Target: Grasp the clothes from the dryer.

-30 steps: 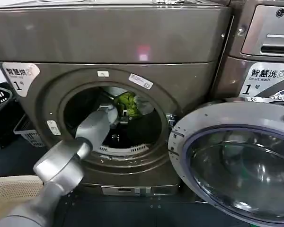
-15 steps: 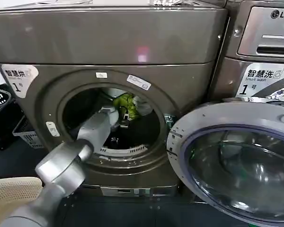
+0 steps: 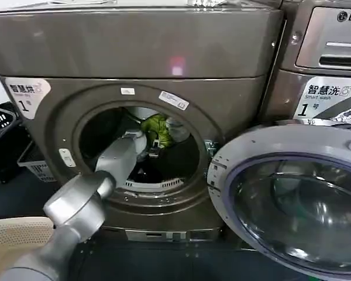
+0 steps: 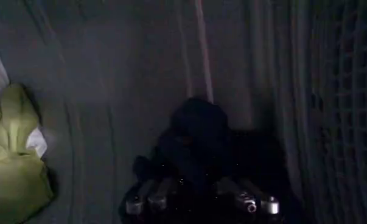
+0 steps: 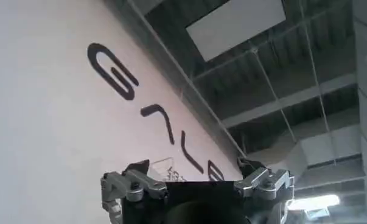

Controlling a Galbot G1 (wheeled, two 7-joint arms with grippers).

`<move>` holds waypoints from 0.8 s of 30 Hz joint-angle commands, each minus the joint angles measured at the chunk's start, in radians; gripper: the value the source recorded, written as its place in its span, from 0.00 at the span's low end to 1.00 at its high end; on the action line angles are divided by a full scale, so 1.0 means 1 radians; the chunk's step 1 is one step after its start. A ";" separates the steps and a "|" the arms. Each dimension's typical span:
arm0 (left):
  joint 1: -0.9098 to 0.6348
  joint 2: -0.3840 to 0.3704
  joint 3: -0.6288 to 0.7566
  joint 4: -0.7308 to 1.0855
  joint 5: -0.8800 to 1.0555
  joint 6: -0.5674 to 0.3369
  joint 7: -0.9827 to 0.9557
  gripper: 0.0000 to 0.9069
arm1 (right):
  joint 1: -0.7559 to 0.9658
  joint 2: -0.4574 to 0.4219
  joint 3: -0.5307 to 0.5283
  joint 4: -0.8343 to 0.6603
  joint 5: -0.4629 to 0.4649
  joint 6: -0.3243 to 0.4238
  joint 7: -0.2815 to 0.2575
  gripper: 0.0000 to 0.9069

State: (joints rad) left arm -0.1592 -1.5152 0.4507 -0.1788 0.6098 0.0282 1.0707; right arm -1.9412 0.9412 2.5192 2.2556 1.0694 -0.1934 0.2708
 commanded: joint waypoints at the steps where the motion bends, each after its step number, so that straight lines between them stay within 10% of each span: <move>1: 0.004 0.000 -0.051 -0.038 -0.041 0.023 -0.007 0.00 | 0.004 0.000 -0.005 0.004 0.002 -0.003 0.002 1.00; 24: 0.237 0.103 -0.512 -0.445 -0.198 0.151 -0.342 0.00 | 0.006 0.002 -0.014 0.024 -0.003 -0.004 0.000 1.00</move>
State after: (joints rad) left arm -0.0275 -1.4418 0.1221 -0.4472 0.5025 0.1483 0.9329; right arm -1.9373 0.9439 2.5074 2.2739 1.0664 -0.1989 0.2714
